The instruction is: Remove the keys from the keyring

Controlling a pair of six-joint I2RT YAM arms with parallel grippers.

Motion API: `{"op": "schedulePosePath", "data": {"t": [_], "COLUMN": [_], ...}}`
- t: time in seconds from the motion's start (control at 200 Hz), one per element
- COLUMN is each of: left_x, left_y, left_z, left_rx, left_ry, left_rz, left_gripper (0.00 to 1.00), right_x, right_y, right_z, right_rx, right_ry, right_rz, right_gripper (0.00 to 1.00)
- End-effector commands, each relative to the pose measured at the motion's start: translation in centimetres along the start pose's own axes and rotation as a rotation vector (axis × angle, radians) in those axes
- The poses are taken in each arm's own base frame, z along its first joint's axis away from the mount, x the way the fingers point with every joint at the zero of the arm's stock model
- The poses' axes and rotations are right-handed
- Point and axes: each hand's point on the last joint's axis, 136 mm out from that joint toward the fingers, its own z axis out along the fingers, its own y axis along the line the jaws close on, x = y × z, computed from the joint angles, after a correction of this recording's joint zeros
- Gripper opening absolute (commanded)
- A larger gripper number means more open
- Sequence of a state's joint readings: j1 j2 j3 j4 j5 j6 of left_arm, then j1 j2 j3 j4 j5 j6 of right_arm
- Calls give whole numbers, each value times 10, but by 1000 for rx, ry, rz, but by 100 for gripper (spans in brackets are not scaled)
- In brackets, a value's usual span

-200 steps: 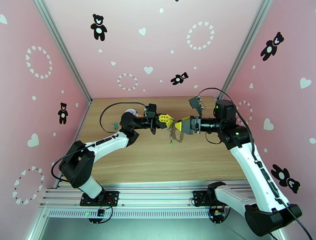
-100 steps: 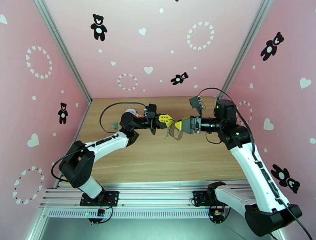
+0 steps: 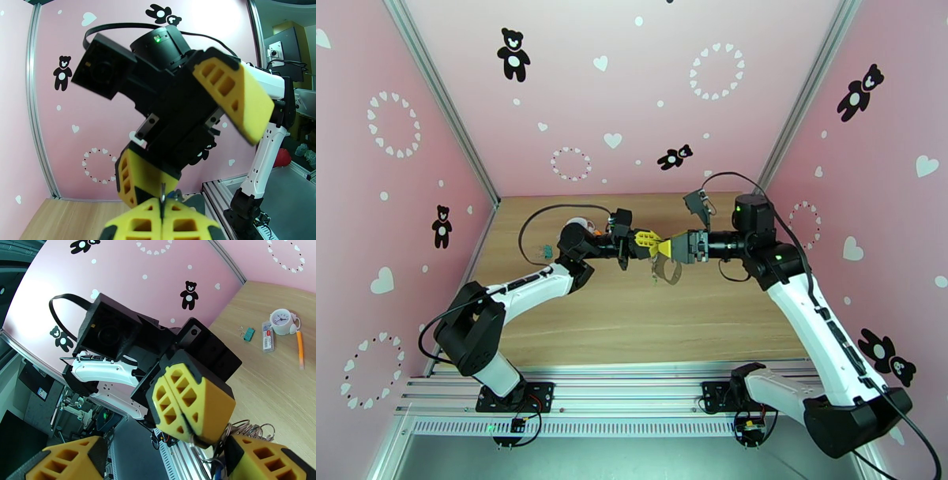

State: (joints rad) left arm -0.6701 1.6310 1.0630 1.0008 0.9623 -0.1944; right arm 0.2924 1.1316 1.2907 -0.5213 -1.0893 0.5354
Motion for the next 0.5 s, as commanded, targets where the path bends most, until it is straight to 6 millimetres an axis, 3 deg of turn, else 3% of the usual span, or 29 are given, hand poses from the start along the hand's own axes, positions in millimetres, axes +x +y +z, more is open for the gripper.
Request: {"op": "schedulePosePath", "data": {"t": [0.0, 0.495], "left_x": [-18, -20], "left_y": [-5, -11], "left_z": [-4, -8], "left_rx": [-14, -13], "left_ry": [-16, -4], "left_rz": [56, 65], "left_gripper": [0, 0], "right_x": [2, -2], "right_y": [24, 22], "right_z": [-10, -16], "right_rx": [-23, 27], "right_ry": [-4, -38], "right_rz": [-41, -38], "right_gripper": [81, 67]}}
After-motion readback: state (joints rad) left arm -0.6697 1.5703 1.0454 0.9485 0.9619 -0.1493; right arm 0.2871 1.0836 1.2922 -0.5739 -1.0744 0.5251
